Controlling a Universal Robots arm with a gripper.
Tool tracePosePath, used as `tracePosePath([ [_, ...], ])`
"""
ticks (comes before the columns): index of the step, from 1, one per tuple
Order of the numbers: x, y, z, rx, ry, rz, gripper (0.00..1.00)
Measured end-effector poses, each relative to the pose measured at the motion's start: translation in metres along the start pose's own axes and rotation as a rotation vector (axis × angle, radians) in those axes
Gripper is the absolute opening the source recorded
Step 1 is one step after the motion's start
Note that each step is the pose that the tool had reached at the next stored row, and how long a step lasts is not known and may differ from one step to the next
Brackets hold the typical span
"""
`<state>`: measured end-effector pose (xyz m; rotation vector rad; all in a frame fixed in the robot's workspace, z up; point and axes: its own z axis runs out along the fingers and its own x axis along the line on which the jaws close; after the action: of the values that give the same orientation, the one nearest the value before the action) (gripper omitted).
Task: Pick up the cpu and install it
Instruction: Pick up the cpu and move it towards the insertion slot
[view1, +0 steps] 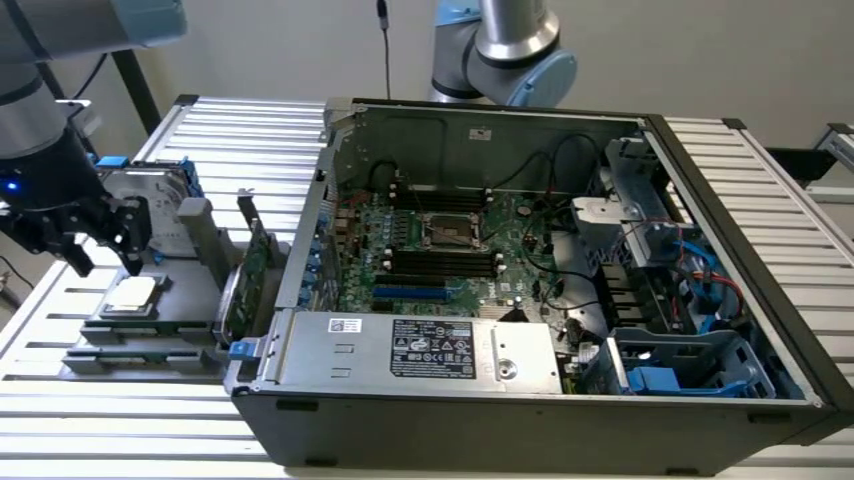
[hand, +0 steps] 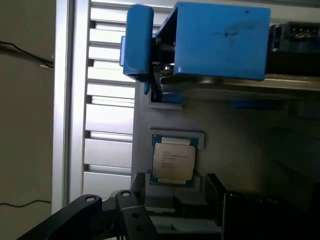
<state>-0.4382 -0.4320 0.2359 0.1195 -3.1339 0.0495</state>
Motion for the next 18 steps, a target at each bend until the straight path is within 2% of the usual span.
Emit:
tracePosePath([
  [4, 0.000, -0.0051, 0.0056, -0.0170, -0.0012, 0.000, 0.60],
  [11, -0.003, -0.0089, 0.0168, -0.0381, -0.0028, 0.003, 0.60],
  [14, -0.003, -0.0087, 0.0210, -0.0456, -0.0034, 0.007, 0.60],
  [18, -0.003, -0.0086, 0.0266, -0.0505, -0.0037, 0.011, 0.60],
])
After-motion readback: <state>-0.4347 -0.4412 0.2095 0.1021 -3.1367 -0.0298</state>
